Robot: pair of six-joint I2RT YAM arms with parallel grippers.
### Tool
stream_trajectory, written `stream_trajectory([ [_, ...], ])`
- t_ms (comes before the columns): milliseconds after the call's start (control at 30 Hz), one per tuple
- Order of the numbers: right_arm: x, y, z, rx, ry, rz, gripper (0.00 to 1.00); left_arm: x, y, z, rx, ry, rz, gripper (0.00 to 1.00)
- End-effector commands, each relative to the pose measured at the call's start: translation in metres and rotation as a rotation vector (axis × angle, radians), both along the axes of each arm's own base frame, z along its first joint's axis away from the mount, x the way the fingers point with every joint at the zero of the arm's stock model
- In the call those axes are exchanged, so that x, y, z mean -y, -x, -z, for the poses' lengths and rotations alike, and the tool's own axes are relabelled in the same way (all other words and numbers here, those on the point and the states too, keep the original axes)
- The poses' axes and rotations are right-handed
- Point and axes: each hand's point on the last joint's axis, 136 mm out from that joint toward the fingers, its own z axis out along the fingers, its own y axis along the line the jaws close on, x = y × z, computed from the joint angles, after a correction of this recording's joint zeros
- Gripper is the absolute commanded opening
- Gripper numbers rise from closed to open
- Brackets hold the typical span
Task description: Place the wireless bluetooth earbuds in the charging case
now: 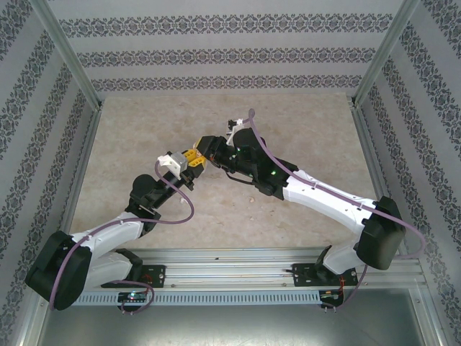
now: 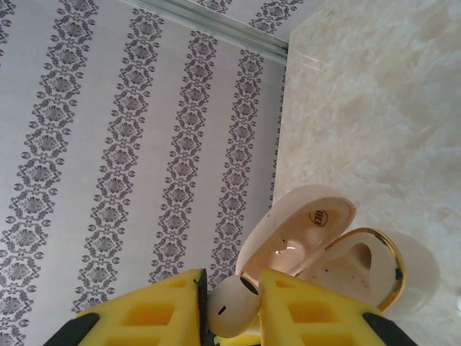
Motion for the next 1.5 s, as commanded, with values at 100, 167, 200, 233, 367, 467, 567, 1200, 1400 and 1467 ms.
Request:
stream_trajectory([
  [100, -0.004, -0.007, 0.009, 0.009, 0.025, 0.009, 0.26, 0.005, 0.011, -0.027, 0.070, 0.055, 0.041, 0.00],
  [167, -0.007, -0.006, 0.011, 0.000, 0.018, 0.001, 0.26, 0.006, 0.011, -0.026, 0.068, 0.054, 0.043, 0.00],
  [200, -0.007, -0.007, 0.012, -0.002, 0.017, -0.001, 0.26, 0.006, 0.011, -0.025, 0.067, 0.053, 0.043, 0.00],
  [233, -0.008, -0.006, 0.013, -0.005, 0.018, -0.004, 0.26, 0.006, 0.011, -0.026, 0.069, 0.054, 0.045, 0.00],
  [367, -0.006, -0.006, 0.017, -0.010, 0.039, -0.002, 0.26, 0.005, 0.011, -0.026, 0.068, 0.054, 0.043, 0.00],
  [467, -0.001, -0.005, 0.027, -0.021, 0.073, 0.011, 0.27, 0.005, 0.012, -0.026, 0.073, 0.054, 0.041, 0.00],
  [567, 0.005, -0.005, 0.036, -0.031, 0.101, 0.031, 0.29, 0.004, 0.013, -0.028, 0.076, 0.056, 0.042, 0.00],
  [1200, 0.028, -0.005, 0.041, 0.018, 0.241, 0.076, 0.31, 0.003, 0.014, -0.025, 0.053, 0.057, 0.039, 0.00],
  [1400, 0.031, -0.004, 0.032, 0.061, 0.277, 0.060, 0.36, 0.003, 0.012, -0.023, 0.032, 0.066, 0.040, 0.00],
  [1467, 0.030, -0.004, 0.024, 0.088, 0.293, 0.042, 0.38, 0.004, 0.012, -0.022, 0.026, 0.068, 0.043, 0.00],
])
